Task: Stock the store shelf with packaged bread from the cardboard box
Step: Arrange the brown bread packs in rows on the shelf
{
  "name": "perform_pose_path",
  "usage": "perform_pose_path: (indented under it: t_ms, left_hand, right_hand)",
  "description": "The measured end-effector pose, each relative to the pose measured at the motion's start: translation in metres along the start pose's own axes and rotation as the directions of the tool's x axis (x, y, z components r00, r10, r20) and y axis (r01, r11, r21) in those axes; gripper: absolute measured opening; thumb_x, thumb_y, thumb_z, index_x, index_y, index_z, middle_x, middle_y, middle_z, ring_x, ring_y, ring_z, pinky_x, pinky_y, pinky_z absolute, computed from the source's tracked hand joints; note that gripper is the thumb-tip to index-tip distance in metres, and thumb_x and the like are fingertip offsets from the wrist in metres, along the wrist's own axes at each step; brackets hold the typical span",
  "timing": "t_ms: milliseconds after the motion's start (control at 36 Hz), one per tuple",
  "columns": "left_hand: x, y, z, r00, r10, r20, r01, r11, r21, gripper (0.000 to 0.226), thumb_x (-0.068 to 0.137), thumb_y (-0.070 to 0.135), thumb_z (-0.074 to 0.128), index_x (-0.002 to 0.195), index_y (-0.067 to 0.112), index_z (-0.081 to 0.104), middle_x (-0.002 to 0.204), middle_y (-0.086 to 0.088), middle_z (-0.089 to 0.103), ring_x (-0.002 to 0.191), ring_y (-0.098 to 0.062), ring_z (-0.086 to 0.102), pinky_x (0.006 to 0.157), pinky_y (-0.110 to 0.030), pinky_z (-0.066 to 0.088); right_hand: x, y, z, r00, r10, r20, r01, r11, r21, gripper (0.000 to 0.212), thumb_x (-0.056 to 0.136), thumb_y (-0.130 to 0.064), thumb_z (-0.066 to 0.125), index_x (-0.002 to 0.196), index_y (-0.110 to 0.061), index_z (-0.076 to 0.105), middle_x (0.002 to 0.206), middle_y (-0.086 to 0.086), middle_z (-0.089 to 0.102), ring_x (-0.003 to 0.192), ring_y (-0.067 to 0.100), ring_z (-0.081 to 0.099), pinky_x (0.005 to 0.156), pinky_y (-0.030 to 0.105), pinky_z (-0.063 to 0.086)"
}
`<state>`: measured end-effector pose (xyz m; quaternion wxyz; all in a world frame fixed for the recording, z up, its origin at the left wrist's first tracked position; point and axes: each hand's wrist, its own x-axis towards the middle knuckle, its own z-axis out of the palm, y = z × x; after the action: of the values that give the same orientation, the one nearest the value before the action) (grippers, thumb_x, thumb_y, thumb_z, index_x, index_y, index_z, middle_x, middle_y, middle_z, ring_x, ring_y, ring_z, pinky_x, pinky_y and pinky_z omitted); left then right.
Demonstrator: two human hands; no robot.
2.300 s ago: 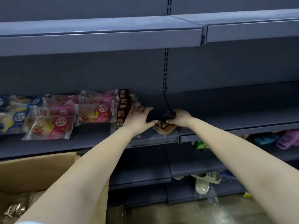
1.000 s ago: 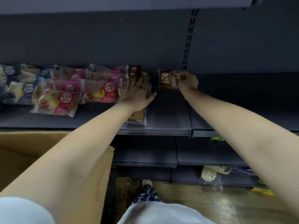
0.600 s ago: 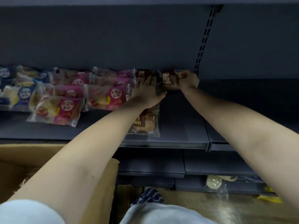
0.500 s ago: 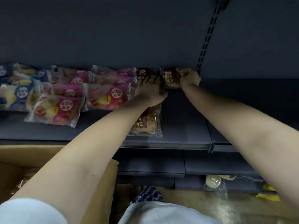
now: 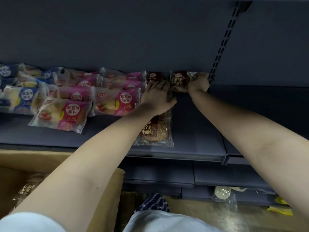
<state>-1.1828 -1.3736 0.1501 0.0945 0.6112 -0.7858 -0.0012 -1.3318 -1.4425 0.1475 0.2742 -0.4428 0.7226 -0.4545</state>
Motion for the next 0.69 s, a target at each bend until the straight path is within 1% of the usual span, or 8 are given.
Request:
perform_pose_path:
  t_ms: [111, 222, 333, 417, 528, 583, 694]
  left_hand:
    - [0.001, 0.000, 0.000, 1.000, -0.005, 0.005, 0.005, 1.000, 0.006, 0.072, 0.092, 0.054, 0.040, 0.150, 0.014, 0.025, 0.157, -0.008, 0.024, 0.145, -0.025, 0.019, 0.120, -0.039, 0.008]
    - [0.000, 0.001, 0.000, 1.000, -0.007, 0.012, 0.007, 1.000, 0.012, 0.072, 0.092, 0.054, 0.040, 0.151, 0.015, 0.024, 0.158, -0.007, 0.023, 0.145, -0.026, 0.018, 0.120, -0.039, 0.007]
    - [-0.001, 0.002, -0.002, 1.000, -0.008, 0.023, 0.007, 1.000, 0.020, 0.072, 0.093, 0.054, 0.038, 0.151, 0.015, 0.022, 0.158, -0.008, 0.022, 0.145, -0.026, 0.017, 0.120, -0.040, 0.007]
    - [0.000, 0.003, -0.003, 0.999, -0.009, 0.037, 0.008, 1.000, 0.027, 0.072, 0.093, 0.055, 0.037, 0.151, 0.015, 0.022, 0.158, -0.008, 0.021, 0.145, -0.027, 0.017, 0.120, -0.040, 0.007]
    - [-0.001, 0.001, -0.005, 0.998, -0.009, 0.065, 0.007, 0.999, 0.032, 0.072, 0.094, 0.058, 0.032, 0.151, 0.016, 0.021, 0.159, -0.007, 0.020, 0.146, -0.026, 0.016, 0.119, -0.040, 0.008]
    - [-0.002, 0.000, -0.008, 0.999, -0.012, 0.049, 0.010, 0.999, 0.039, 0.071, 0.095, 0.058, 0.030, 0.151, 0.016, 0.023, 0.158, -0.006, 0.022, 0.146, -0.025, 0.017, 0.119, -0.041, 0.006]
    - [-0.011, -0.001, -0.014, 0.999, -0.050, 0.016, 0.049, 0.998, 0.037, 0.068, 0.096, 0.057, 0.028, 0.151, 0.018, 0.022, 0.158, -0.007, 0.022, 0.146, -0.025, 0.016, 0.118, -0.043, 0.006]
  right_hand:
    - [0.001, -0.002, -0.004, 0.999, -0.034, 0.013, 0.034, 0.999, 0.003, 0.036, 0.091, -0.006, 0.048, 0.125, -0.009, 0.039, 0.123, 0.012, 0.054, 0.108, 0.025, 0.055, 0.073, 0.021, 0.037]
    - [-0.001, -0.004, -0.007, 0.994, -0.092, 0.053, 0.092, 0.996, 0.008, 0.046, 0.086, -0.008, 0.055, 0.128, -0.012, 0.038, 0.130, 0.011, 0.049, 0.113, 0.027, 0.052, 0.075, 0.022, 0.037]
    - [-0.004, -0.004, -0.007, 0.982, -0.187, 0.016, 0.187, 0.982, -0.026, 0.048, 0.084, -0.003, 0.055, 0.129, -0.013, 0.040, 0.134, 0.011, 0.041, 0.121, 0.027, 0.042, 0.081, 0.021, 0.033]
    - [-0.009, -0.006, -0.008, 0.968, -0.249, -0.005, 0.248, 0.967, -0.059, 0.054, 0.081, 0.002, 0.054, 0.130, -0.015, 0.040, 0.135, 0.009, 0.037, 0.124, 0.025, 0.037, 0.089, 0.022, 0.031]
    - [-0.015, -0.015, -0.013, 0.951, -0.308, -0.040, 0.304, 0.949, -0.083, 0.055, 0.080, 0.003, 0.056, 0.130, -0.014, 0.042, 0.133, 0.010, 0.037, 0.122, 0.026, 0.040, 0.099, 0.028, 0.036]
    - [-0.019, -0.021, -0.015, 0.945, -0.324, -0.042, 0.320, 0.944, -0.079, 0.053, 0.081, 0.002, 0.054, 0.130, -0.014, 0.043, 0.131, 0.011, 0.037, 0.120, 0.027, 0.041, 0.101, 0.032, 0.038]
    - [-0.030, -0.027, -0.023, 0.924, -0.379, -0.040, 0.378, 0.925, -0.047, 0.052, 0.080, 0.003, 0.052, 0.129, -0.013, 0.045, 0.131, 0.012, 0.037, 0.121, 0.028, 0.041, 0.105, 0.032, 0.035]
